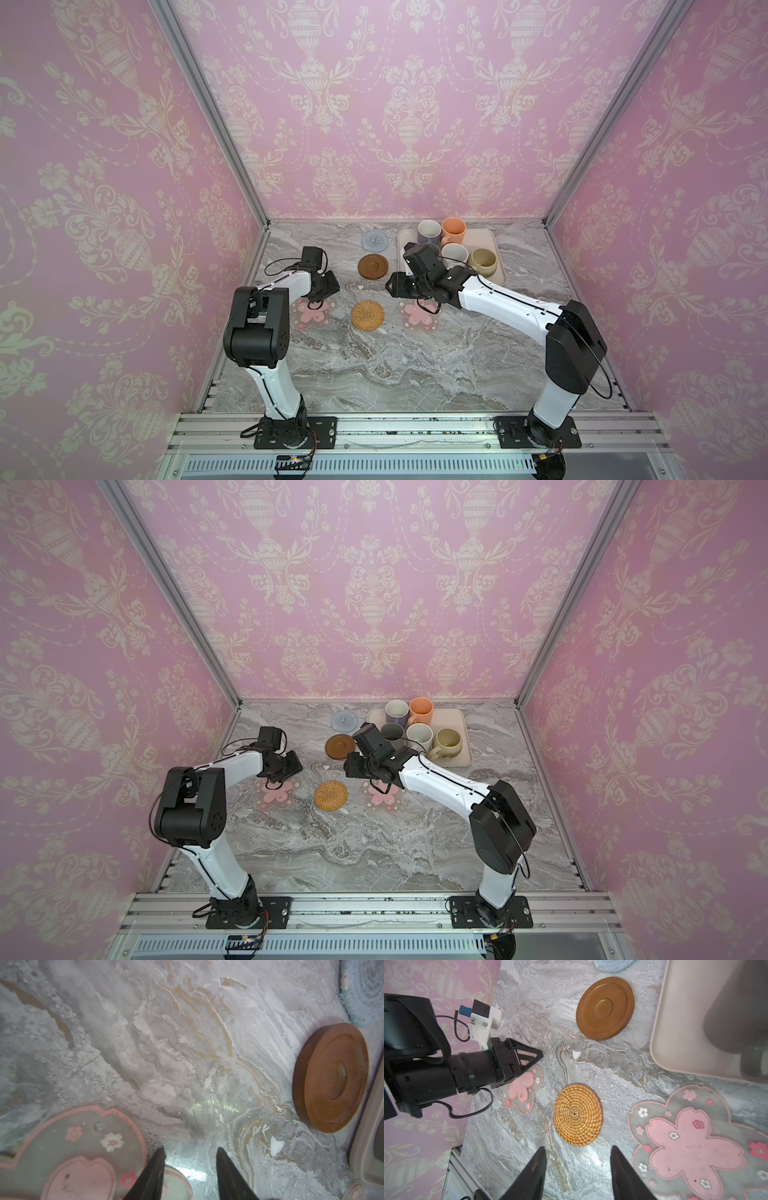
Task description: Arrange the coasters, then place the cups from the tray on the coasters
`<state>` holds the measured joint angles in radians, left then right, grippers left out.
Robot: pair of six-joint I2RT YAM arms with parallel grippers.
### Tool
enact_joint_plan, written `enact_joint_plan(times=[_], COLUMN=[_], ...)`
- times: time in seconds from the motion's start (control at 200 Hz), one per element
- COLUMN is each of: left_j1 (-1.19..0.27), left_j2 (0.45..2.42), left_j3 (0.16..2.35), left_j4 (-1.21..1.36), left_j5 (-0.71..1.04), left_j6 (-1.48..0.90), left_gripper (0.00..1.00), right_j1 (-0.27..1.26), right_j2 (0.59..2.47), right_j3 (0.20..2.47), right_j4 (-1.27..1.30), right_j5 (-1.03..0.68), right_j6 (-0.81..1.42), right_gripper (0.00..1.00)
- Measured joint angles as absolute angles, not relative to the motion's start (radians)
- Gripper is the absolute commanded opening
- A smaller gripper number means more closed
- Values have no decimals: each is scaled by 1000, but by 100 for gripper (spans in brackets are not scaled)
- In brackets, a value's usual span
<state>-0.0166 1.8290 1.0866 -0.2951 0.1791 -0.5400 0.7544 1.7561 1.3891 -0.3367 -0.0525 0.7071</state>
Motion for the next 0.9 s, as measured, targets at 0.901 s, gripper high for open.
enact_joint_plan(times=[0.901], left_j1=[-49], left_j2=[1440], left_j3=[1104], left_j4=[-490], left_j5=[256], left_j6=[-504], left_gripper=[35], right_j1=[605], right_j2=[1431], right_j3=[1083], right_j4=[-434], right_j5=[54], right_j6=[627], right_gripper=[60])
